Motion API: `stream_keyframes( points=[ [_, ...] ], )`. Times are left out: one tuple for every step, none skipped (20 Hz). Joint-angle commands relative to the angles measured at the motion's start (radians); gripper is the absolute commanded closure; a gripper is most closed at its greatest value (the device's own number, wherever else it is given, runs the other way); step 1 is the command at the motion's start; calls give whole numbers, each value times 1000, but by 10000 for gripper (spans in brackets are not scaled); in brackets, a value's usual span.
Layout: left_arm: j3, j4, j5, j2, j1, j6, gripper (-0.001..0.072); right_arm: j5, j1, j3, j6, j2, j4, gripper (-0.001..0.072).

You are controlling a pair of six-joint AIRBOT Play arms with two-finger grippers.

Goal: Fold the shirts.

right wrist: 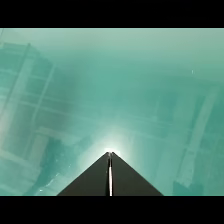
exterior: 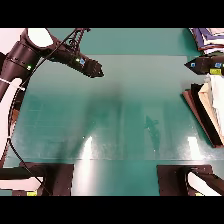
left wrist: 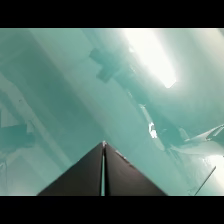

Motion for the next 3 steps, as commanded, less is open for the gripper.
stream_keyframes(
  points=[
    [0, 0, 0, 0, 0, 0, 679, -6, 8, 1, 0, 1, 0, 696],
    [0, 0, 0, 0, 0, 0, 679, -6, 8, 1, 0, 1, 0, 696],
    [0, 0, 0, 0, 0, 0, 680, -6, 8, 1, 0, 1, 0, 696]
  ],
)
